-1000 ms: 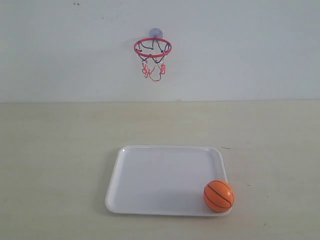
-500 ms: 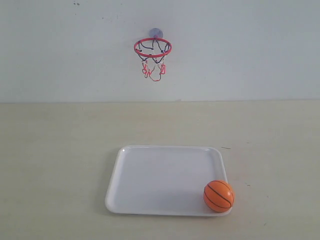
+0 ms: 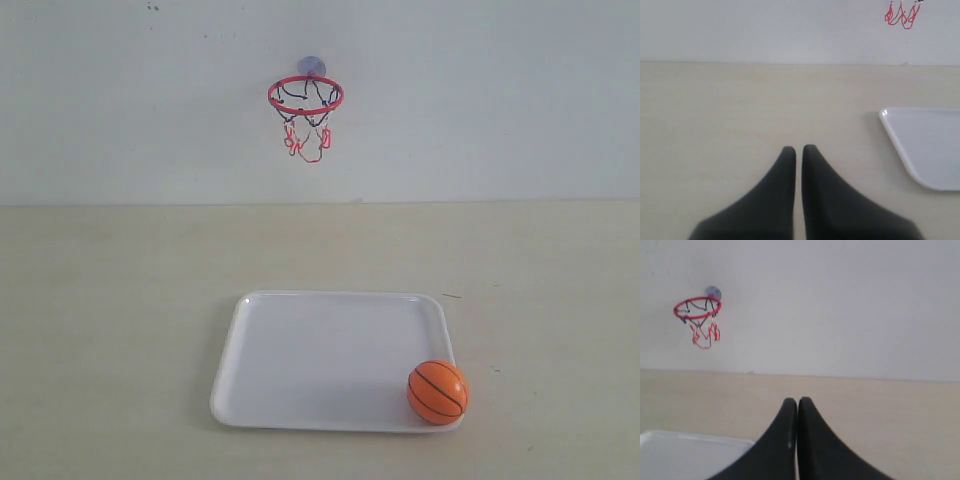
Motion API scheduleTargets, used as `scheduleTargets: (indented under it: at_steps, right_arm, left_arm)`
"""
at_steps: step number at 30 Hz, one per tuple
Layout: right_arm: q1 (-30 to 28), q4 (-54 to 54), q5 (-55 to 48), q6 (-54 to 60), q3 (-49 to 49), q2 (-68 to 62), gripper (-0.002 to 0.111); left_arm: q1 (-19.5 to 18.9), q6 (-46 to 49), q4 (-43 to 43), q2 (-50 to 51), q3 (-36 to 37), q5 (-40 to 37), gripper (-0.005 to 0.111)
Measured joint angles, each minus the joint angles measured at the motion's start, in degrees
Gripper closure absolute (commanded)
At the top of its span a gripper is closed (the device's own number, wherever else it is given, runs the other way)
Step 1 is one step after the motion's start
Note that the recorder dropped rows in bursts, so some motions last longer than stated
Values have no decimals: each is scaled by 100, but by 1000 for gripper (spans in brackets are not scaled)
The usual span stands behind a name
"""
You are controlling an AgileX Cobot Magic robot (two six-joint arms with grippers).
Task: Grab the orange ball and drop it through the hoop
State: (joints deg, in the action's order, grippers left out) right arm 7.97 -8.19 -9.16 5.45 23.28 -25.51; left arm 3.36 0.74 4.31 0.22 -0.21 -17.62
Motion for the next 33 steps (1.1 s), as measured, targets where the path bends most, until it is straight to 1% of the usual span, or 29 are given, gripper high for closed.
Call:
scheduleTargets:
  at_steps: [4,9,12,15,17,19,23,26,27,30,33]
  right_arm:
    - [0,-162,282,-545,0,-23,109]
    - [0,-272,526,-912,0,-83,109]
    - [0,-458,651,-1420,25,-372,109]
    - [0,-547,533,-1714,192,-999,109]
    - [0,-575,147,-1684,452,-1567,109]
    - [0,-643,-399,-1310,814,-2154,109]
    - [0,-1292,-2069,485,1848,-3514,109]
    - [18,-1936,-3211,1571,2623,-4475,109]
    - [60,-2041,-3461,1750,2883,-4698,109]
    - [382,-1974,-4115,2043,3547,-5373,109]
    - [985,-1234,-4591,1914,4137,-5936,108]
  left_arm:
    - [0,0,0,0,0,0,103]
    - [0,0,0,0,0,0,103]
    - [0,0,0,0,0,0,103]
    - [0,0,0,0,0,0,103]
    - [0,0,0,0,0,0,103]
    - [0,0,0,0,0,0,103]
    - [0,0,0,0,0,0,103]
    - [0,0,0,0,0,0,103]
    - [0,0,0,0,0,0,103]
    - [0,0,0,0,0,0,103]
    - [0,0,0,0,0,0,103]
